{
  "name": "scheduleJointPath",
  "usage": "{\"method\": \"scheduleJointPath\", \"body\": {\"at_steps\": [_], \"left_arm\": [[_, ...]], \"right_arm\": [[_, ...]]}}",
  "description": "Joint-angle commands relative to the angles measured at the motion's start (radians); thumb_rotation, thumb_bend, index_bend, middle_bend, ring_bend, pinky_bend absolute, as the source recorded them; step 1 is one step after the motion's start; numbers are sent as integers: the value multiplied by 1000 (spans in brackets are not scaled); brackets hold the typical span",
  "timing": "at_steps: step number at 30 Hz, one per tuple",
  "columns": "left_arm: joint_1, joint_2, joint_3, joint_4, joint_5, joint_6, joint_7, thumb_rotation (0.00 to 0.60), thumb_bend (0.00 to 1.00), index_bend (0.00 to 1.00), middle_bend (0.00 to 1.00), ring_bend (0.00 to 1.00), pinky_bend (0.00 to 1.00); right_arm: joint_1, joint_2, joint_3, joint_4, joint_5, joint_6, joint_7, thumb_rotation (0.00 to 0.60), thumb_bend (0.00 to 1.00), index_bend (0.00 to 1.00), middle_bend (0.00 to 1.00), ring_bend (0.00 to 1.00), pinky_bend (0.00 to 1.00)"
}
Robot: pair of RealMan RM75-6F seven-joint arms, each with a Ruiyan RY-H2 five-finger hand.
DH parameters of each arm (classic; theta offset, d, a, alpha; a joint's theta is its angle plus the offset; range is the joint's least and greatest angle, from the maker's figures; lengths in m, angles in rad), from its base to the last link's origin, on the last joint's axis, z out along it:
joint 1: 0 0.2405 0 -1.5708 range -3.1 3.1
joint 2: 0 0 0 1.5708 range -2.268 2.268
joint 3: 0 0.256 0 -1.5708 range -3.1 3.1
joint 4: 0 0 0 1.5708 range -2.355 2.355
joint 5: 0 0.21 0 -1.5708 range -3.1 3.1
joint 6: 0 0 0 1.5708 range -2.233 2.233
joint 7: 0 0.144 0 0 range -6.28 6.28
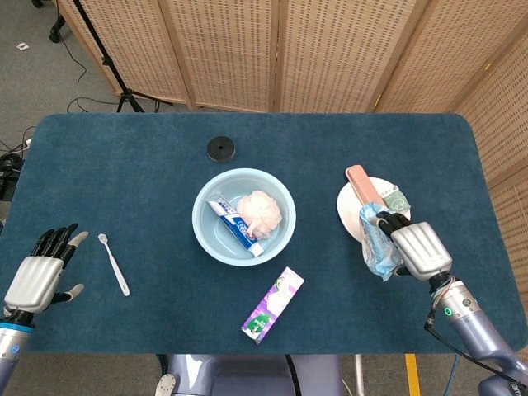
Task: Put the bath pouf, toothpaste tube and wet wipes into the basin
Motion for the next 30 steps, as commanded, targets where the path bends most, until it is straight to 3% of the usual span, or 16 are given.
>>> {"method": "scheduleJointPath", "body": {"at_steps": [1, 10, 13, 23, 30], "left_arm": [[1, 4, 1, -4, 5, 4, -7, 600, 185, 26, 0, 0, 51], [6, 30, 9, -30, 25, 14, -40, 600, 188, 26, 0, 0, 51], [9, 43, 10, -33, 31, 20, -71, 600, 188, 26, 0, 0, 51], [12, 64, 13, -34, 53, 32, -129, 600, 187, 26, 0, 0, 51], [12, 71, 15, -35, 58, 31, -144, 600, 187, 26, 0, 0, 51]], "right_arm": [[20, 30, 28, -74, 16, 7, -62, 600, 247, 782, 626, 682, 680], [110, 60, 118, -270, 122, -13, -241, 600, 247, 782, 626, 682, 680], [165, 33, 149, -312, 217, -27, -327, 600, 247, 782, 626, 682, 680], [346, -137, 198, -305, 439, -18, -522, 600, 247, 782, 626, 682, 680], [428, -230, 199, -274, 514, 5, -585, 600, 247, 782, 626, 682, 680]]}}
